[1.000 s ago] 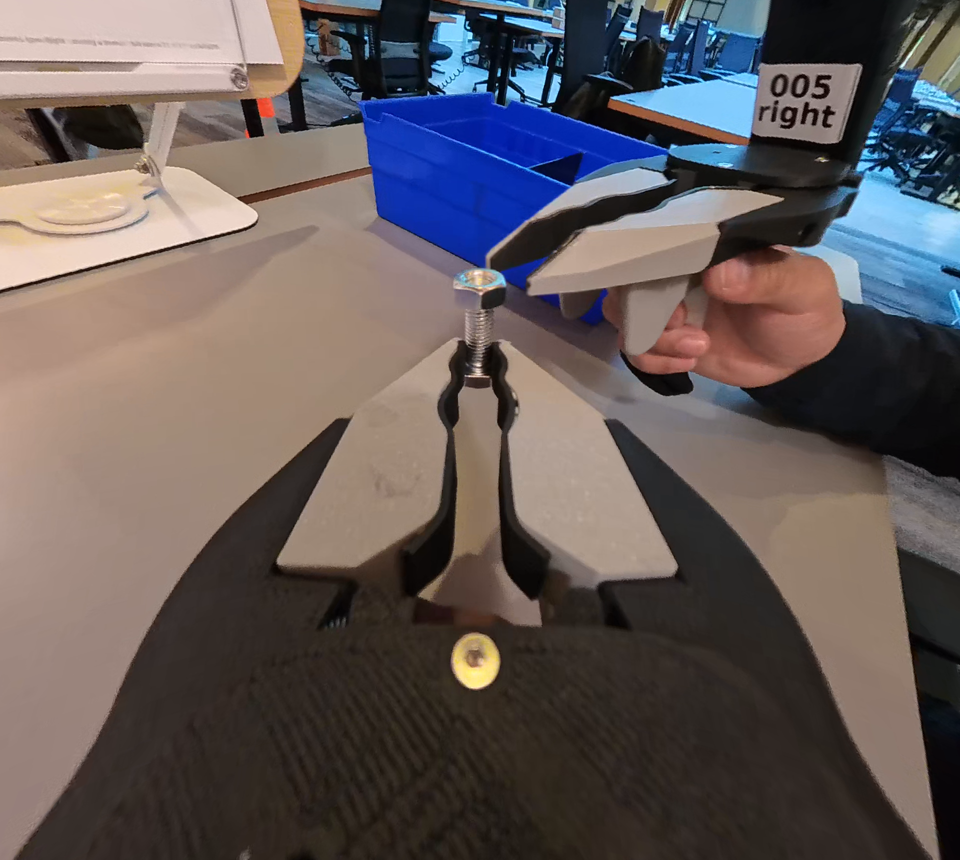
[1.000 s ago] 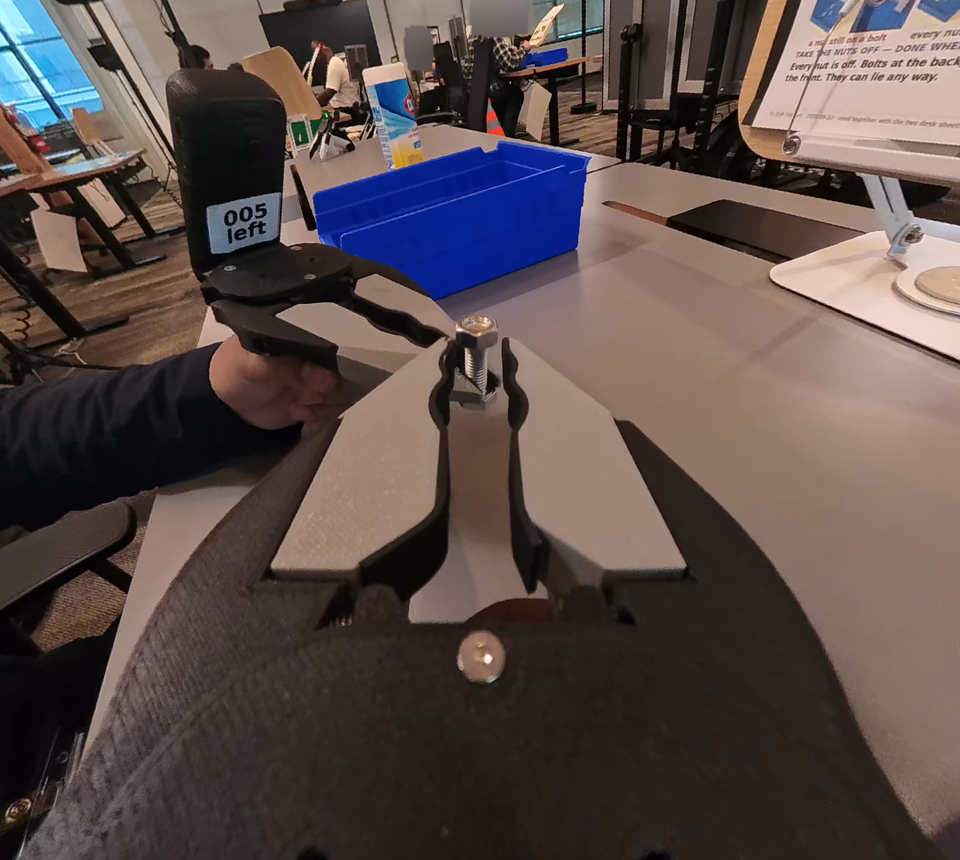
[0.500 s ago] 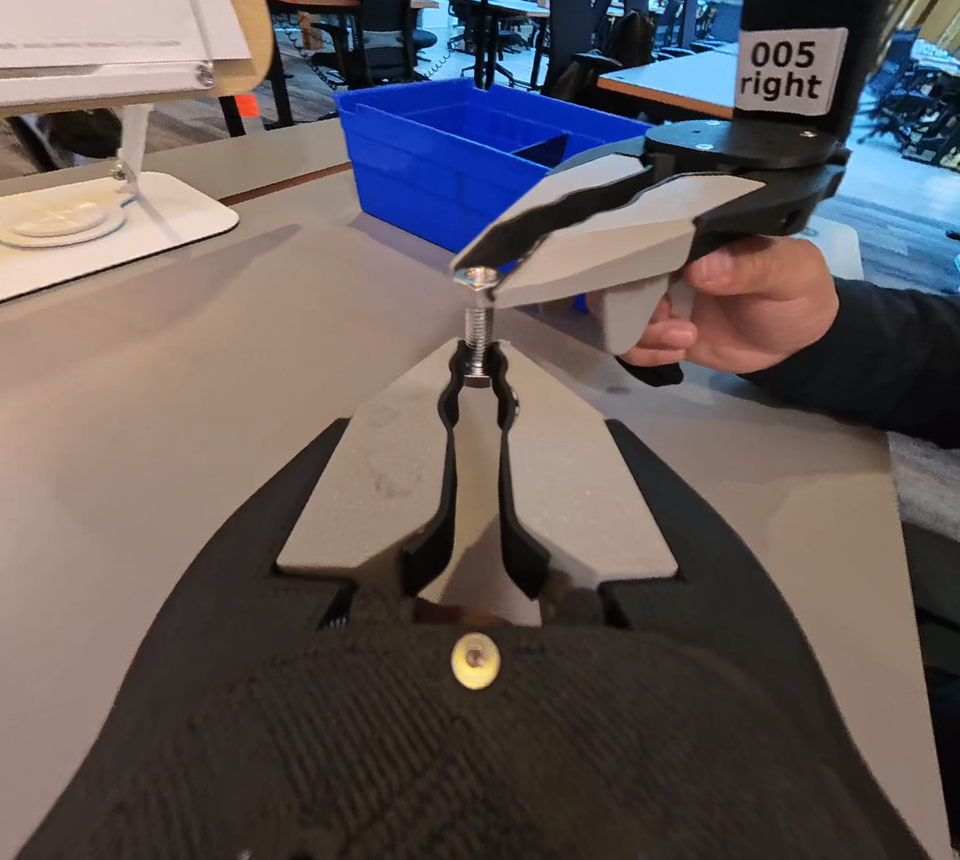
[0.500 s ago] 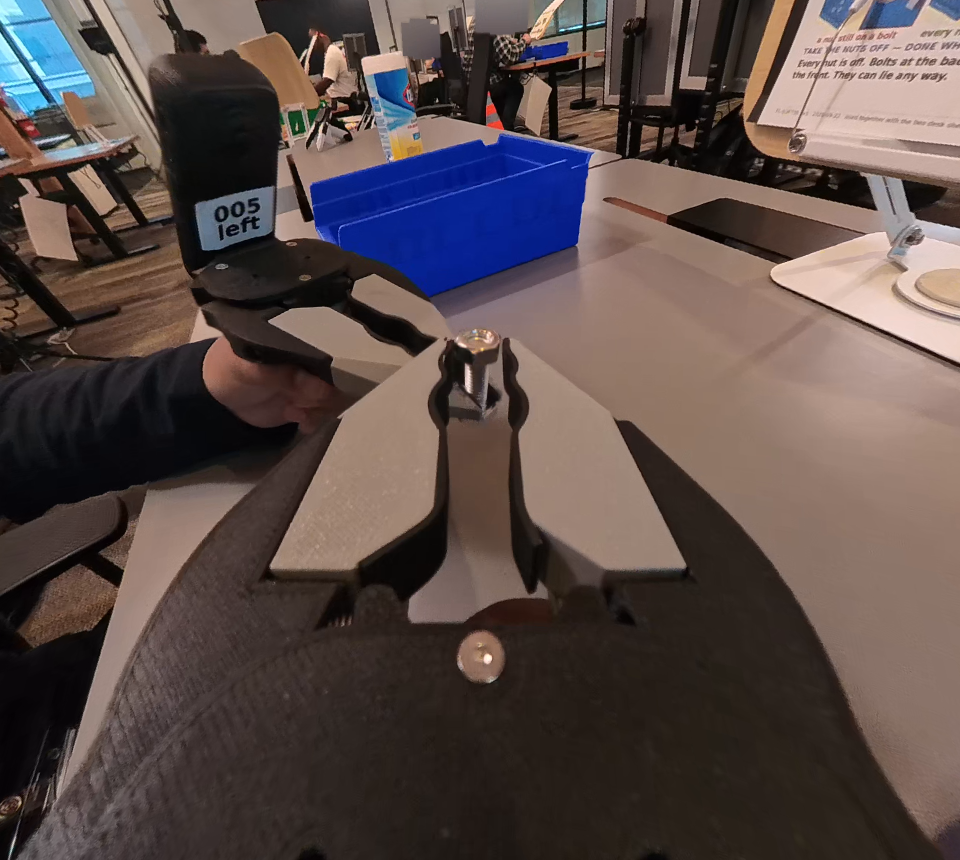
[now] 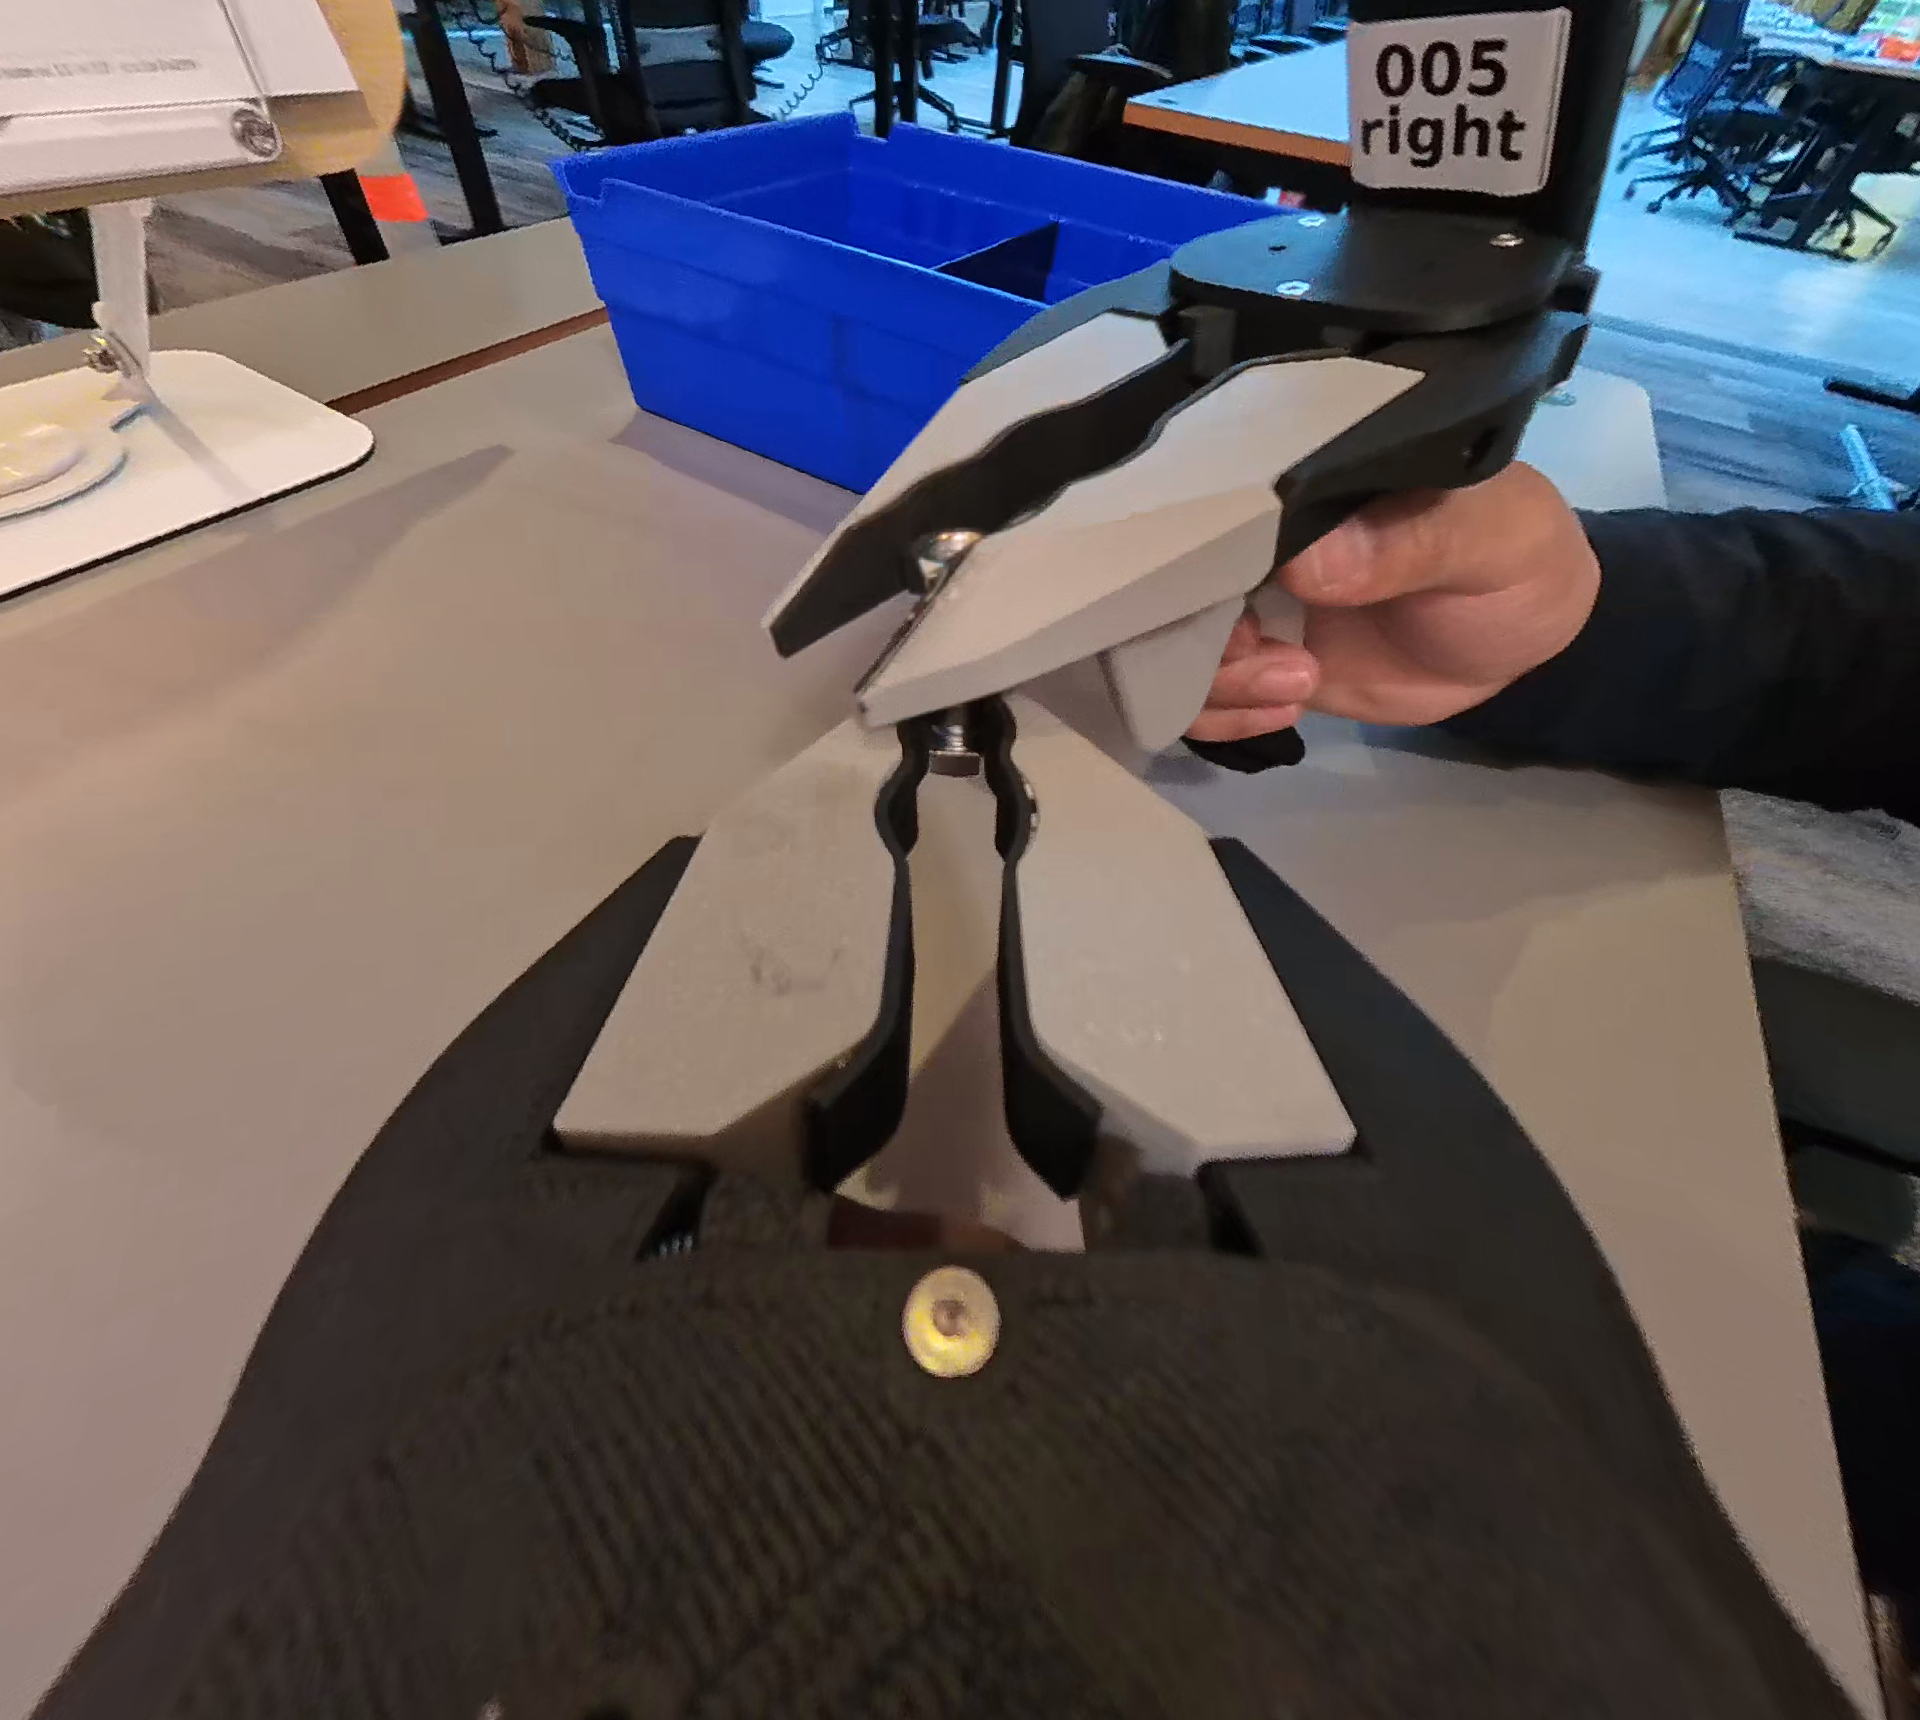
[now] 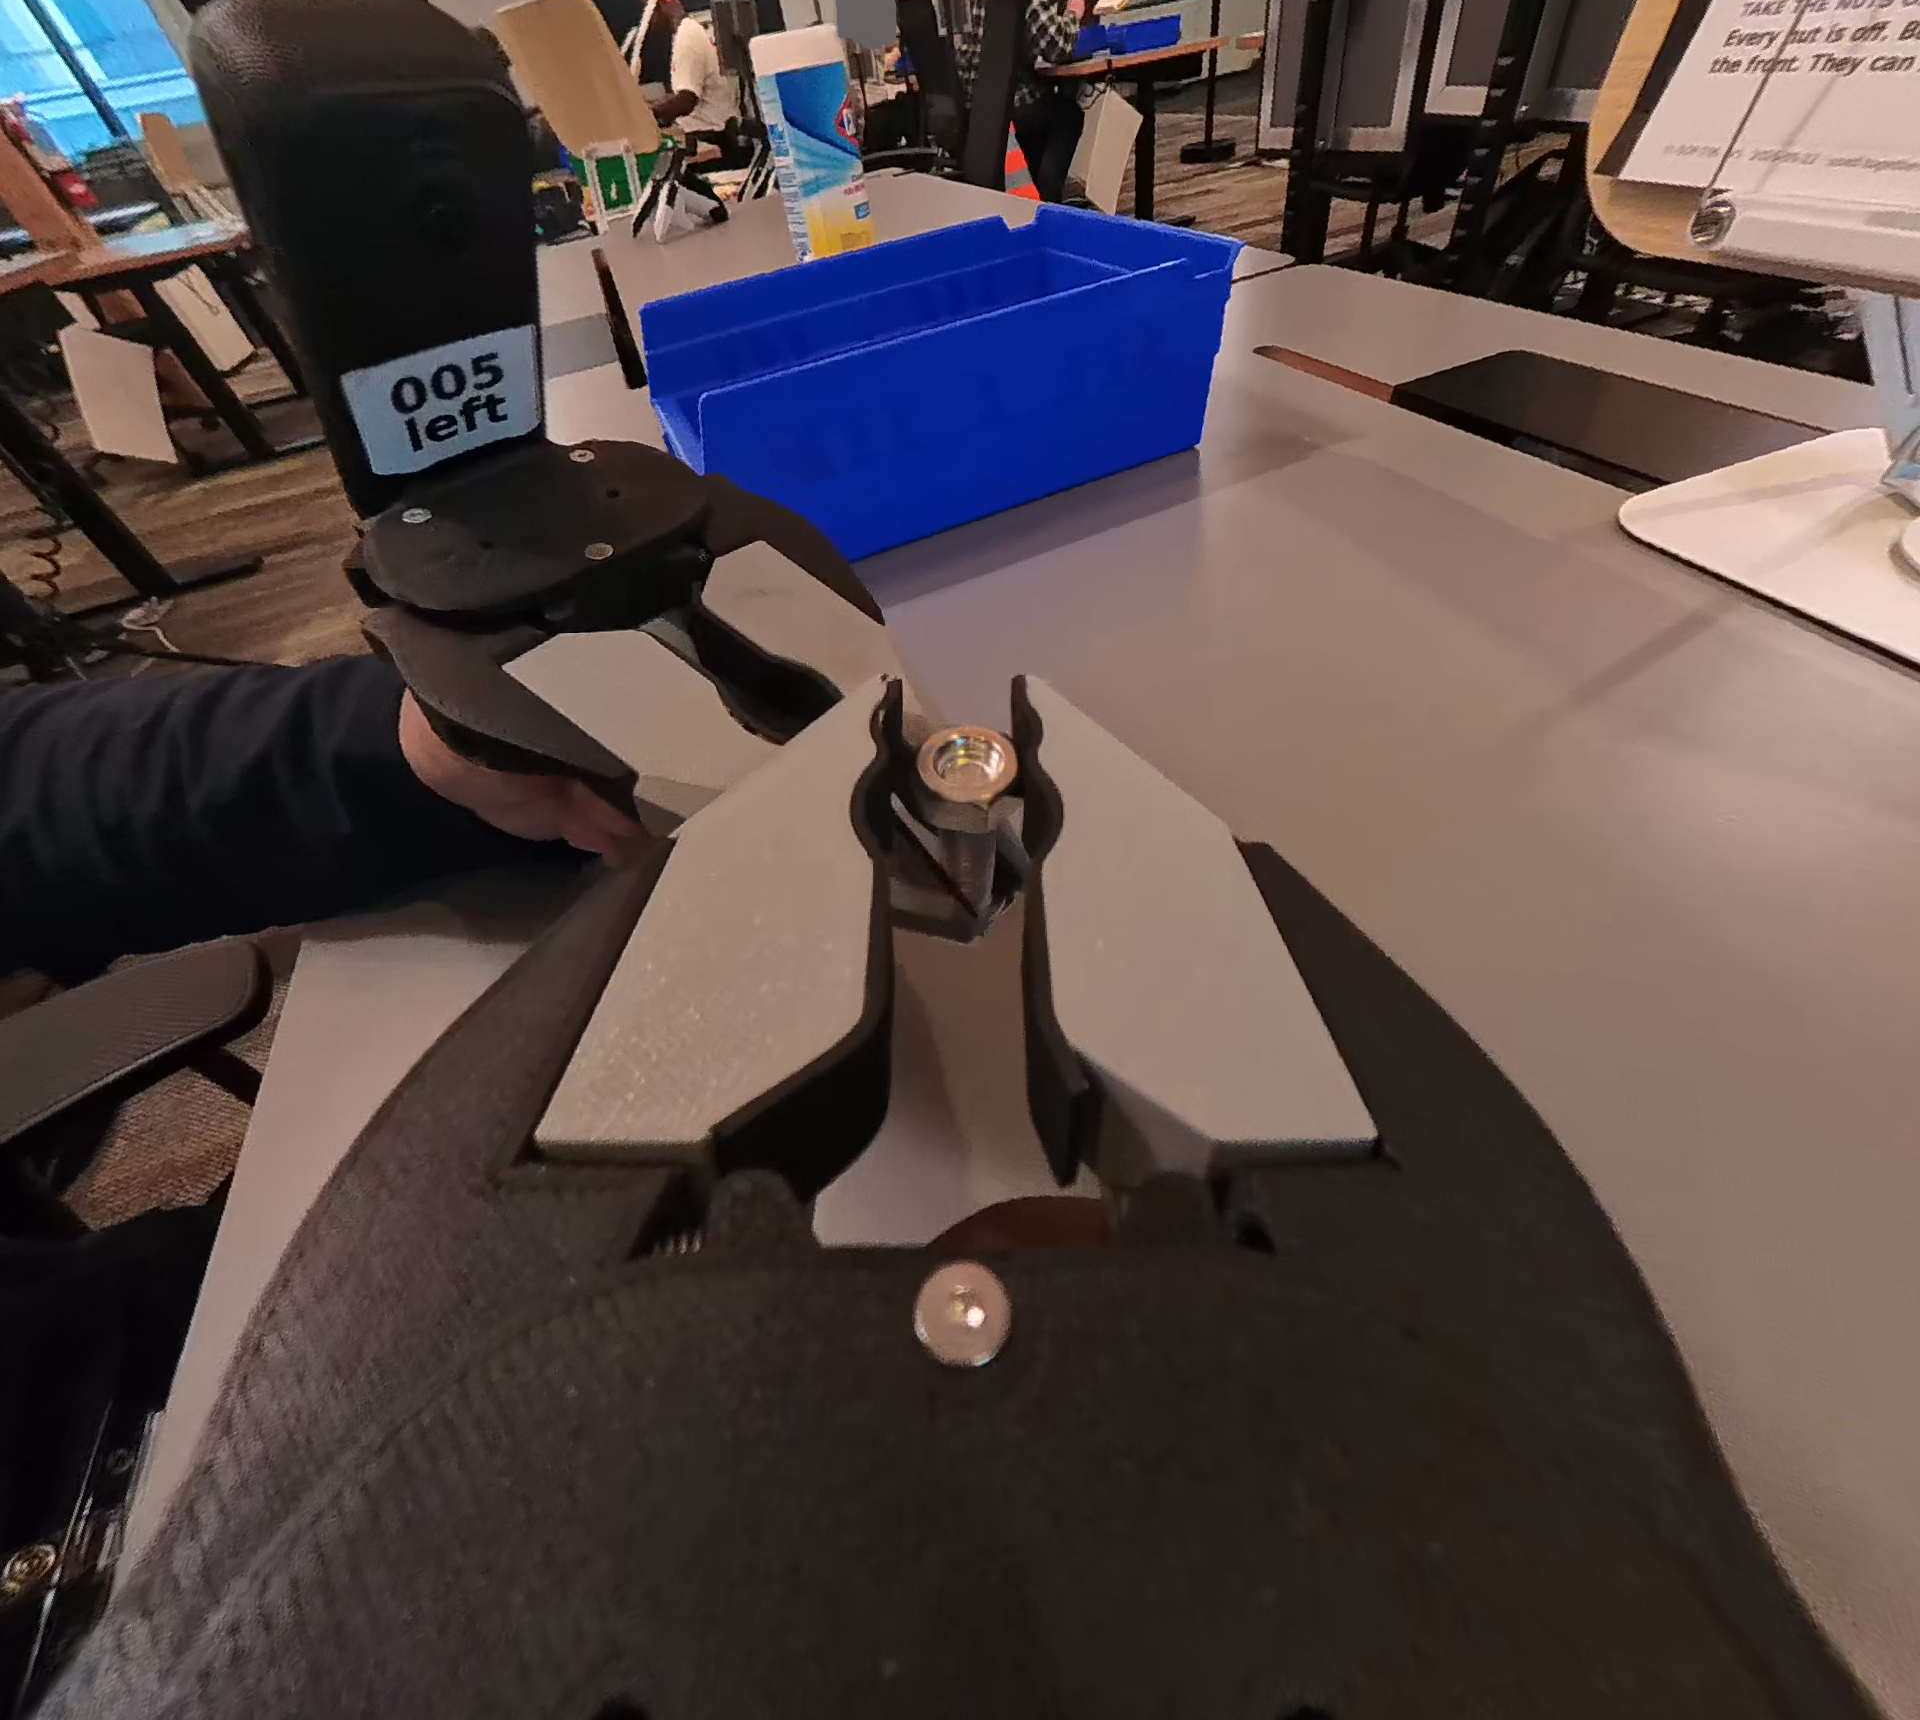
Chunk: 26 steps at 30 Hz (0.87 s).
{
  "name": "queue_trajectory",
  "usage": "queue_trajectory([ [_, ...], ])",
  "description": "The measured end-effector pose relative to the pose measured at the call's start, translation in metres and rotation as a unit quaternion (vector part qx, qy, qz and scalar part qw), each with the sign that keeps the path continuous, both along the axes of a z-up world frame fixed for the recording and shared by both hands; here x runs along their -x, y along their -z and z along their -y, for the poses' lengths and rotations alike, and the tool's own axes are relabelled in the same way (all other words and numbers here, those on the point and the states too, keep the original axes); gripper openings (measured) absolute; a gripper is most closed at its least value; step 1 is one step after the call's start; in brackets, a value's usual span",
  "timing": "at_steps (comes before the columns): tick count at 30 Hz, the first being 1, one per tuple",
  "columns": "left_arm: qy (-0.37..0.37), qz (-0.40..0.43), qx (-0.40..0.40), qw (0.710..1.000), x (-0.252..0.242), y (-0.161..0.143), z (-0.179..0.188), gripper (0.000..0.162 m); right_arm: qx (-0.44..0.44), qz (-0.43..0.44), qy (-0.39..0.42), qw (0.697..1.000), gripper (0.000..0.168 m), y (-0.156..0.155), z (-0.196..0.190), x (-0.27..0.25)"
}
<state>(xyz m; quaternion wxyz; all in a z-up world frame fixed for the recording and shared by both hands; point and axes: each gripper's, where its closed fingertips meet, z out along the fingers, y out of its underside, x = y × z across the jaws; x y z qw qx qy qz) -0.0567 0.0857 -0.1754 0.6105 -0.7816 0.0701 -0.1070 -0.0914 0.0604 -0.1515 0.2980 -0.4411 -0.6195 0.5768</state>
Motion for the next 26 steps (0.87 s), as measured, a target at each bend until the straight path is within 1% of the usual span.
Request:
queue_trajectory([
  [4, -0.013, -0.006, 0.001, 1.0, 0.005, 0.0, 0.0, 0.007, -0.002, -0.011, 0.012, 1.0, 0.018, -0.006, -0.007, -0.001],
  [10, -0.065, 0.038, -0.018, 0.997, 0.034, -0.012, 0.003, 0.007, 0.02, -0.027, 0.022, 0.999, 0.018, -0.019, -0.019, -0.005],
  [13, -0.065, 0.051, -0.02, 0.996, 0.036, -0.014, 0.005, 0.007, 0.019, -0.019, 0.015, 1.0, 0.017, -0.014, -0.015, -0.004],
  [18, -0.025, 0.02, -0.013, 0.999, 0.015, -0.008, 0.003, 0.007, 0.001, -0.01, 0.008, 1.0, 0.015, -0.005, -0.005, -0.001],
  [20, -0.011, 0.003, -0.015, 1.0, 0.006, -0.007, 0.002, 0.007, 0.0, -0.007, 0.003, 1.0, 0.017, -0.003, -0.001, -0.001],
  [22, -0.011, -0.01, -0.013, 1.0, 0.004, -0.005, 0.001, 0.007, -0.004, -0.005, 0.002, 1.0, 0.017, -0.002, -0.002, -0.001],
  [26, -0.022, 0.002, -0.014, 1.0, 0.011, -0.007, 0.002, 0.007, 0.004, -0.017, 0.009, 1.0, 0.017, -0.01, -0.008, -0.003],
])
